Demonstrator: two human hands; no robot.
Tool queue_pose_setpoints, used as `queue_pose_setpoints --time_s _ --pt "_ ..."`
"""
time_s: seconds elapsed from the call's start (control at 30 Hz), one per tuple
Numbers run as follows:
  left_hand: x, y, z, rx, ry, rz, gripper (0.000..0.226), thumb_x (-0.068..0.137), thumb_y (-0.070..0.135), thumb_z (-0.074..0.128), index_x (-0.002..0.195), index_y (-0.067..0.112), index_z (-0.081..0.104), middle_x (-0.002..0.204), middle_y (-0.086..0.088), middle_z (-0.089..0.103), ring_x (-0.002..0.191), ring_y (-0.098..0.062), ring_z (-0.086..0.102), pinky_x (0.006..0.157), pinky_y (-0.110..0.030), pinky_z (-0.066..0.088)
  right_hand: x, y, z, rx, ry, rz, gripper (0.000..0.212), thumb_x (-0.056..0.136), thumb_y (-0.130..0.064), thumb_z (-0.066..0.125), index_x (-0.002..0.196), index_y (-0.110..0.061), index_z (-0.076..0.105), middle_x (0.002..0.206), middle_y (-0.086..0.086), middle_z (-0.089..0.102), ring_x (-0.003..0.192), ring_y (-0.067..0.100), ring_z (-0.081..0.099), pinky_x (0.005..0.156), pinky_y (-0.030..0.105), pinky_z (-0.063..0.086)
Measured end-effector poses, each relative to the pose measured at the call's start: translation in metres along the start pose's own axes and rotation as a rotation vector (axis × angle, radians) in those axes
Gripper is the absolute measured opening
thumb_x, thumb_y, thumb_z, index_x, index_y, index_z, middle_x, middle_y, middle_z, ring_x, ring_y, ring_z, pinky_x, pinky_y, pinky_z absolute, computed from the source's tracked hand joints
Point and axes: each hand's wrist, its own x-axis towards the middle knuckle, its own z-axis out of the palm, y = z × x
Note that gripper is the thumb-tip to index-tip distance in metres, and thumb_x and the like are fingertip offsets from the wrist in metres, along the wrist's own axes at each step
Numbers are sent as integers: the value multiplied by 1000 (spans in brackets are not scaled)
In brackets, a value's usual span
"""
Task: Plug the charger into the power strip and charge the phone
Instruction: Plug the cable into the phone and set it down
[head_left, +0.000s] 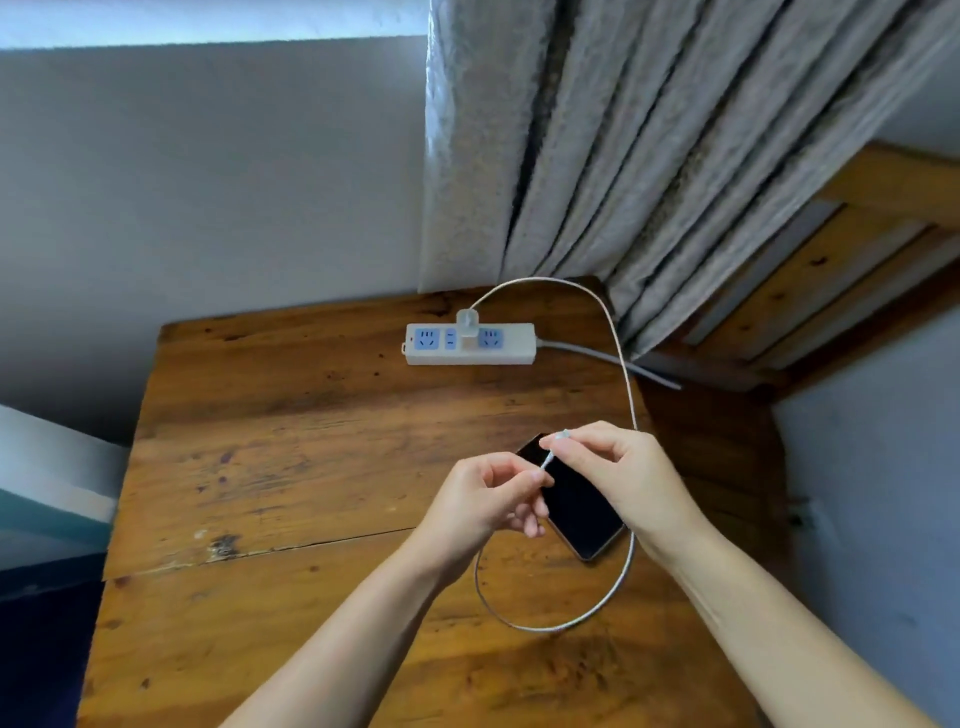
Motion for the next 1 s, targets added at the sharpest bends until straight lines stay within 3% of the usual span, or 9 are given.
queue_pose_setpoints --time_s 0.1,0.17,0.27,0.37,0.47,0.63,0.83,0.9,1.0 --pt "5 -12 8 36 11 -43 19 88 30 60 85 17 73 79 -7 75 71 -19 70 70 -24 56 -1 11 -19 -34 12 35 20 91 -29 56 83 -24 74 86 -9 71 83 4 65 70 12 51" --pt "10 -25 9 21 73 -99 20 90 29 57 88 17 74 87 -9 76 82 -20 71 80 -28 56 4 20 -36 -34 22 78 27 95 -24 47 79 -19 68 79 -4 69 80 10 66 70 18 53" --pt "17 -50 3 -16 272 -255 26 96 22 49 96 10 71 89 -11 75 84 -20 71 82 -30 57 19 37 -55 -36 -39 211 30 99 -23 35 79 -15 56 80 8 69 79 19 72 67 28 58" --pt "25 -73 7 -80 411 -442 31 99 18 41 113 1 62 101 -13 71 94 -23 68 89 -34 54 42 69 -52 -291 -149 284 28 100 -19 29 92 -14 55 105 13 68 93 19 69 84 35 56" --pt "36 -81 25 -229 453 -526 36 100 17 36 129 1 48 120 -16 63 107 -23 61 98 -37 47 58 99 -40 -507 -204 258 33 101 -20 22 107 -12 54 134 7 56 124 20 50 104 34 38" --pt "52 -79 44 -429 576 -548 32 98 19 36 124 7 51 109 -11 64 103 -20 60 90 -36 49 66 121 -27 -273 -199 353 31 100 -28 23 103 -19 52 139 0 52 117 15 48 103 33 37" --pt "56 -63 39 -448 550 -488 42 95 53 30 93 23 59 92 -4 63 88 -19 59 80 -41 52 60 102 -23 85 -276 375 26 102 -26 27 99 -17 52 139 9 49 122 16 46 109 40 36" --pt "54 -55 27 -389 497 -433 51 90 64 27 97 26 61 97 -4 68 90 -21 64 74 -37 54 55 92 -14 144 -291 344 26 102 -26 29 105 -15 52 139 8 48 127 18 46 110 44 37" --pt "43 -40 -3 -417 480 -347 61 83 71 32 102 22 65 98 -7 74 89 -23 71 68 -34 58 52 71 -2 276 -319 298 25 101 -28 33 108 -13 52 133 2 54 119 15 55 98 35 47"
